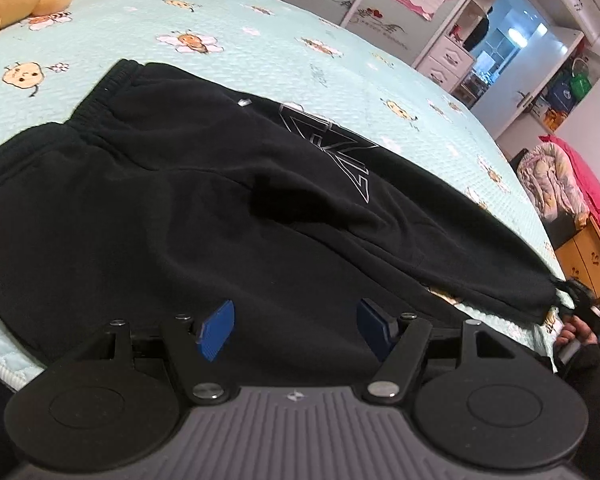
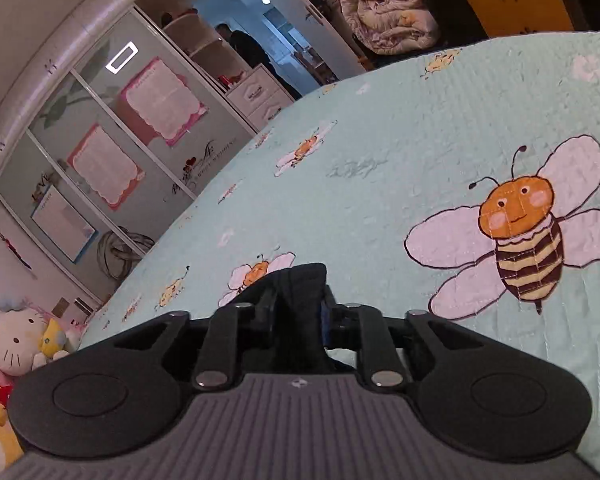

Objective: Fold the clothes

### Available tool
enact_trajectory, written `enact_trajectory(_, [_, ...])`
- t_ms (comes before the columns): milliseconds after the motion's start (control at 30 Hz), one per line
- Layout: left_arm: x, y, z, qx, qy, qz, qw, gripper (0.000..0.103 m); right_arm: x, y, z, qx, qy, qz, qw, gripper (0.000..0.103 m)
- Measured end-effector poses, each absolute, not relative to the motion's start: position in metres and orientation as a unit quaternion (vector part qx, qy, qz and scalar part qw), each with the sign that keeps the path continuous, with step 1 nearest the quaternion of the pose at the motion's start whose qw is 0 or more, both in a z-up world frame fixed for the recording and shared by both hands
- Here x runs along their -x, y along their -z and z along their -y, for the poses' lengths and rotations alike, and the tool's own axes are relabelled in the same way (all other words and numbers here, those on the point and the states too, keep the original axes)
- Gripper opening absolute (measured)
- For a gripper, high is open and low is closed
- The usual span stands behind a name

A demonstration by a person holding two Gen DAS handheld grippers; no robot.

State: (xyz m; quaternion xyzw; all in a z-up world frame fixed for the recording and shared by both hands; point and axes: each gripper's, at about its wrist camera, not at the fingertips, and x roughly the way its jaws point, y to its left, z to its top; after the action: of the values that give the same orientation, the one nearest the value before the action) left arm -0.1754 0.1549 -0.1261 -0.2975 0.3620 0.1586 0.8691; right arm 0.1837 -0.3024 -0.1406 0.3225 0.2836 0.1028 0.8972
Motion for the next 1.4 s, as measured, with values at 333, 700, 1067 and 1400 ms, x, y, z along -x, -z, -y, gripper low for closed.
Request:
enact_trajectory(333, [0.169, 0.132, -0.148, 0.297, -0.141, -0.376, 0.866, 0.071, -0.098, 0.16, 0.317, -0.383, -0.063, -0.252, 0.887, 0.05])
enact_trajectory(700, [0.187, 0.12, -0.145, 0.3, -0.145, -0.354, 0.874, 0.071, -0.125, 0.204, 0.328, -0.496, -0.011, -0.298, 0.815, 0.01])
enact_trajectory(1067, [0.189, 0.126, -0.147, 0.315, -0.132, -0.352, 0.871, 0.072, -0.061, 0.181, 0.344, -0.454, 0.016, -0.252, 0.855, 0.041])
enact_trajectory(1400, [0.216, 0.129, -0.178, 0.345, -0.174, -0.325, 0.863, 0.072, 0.023, 0.163, 0.209, -0.384, -0.211, -0.303, 0.846, 0.046])
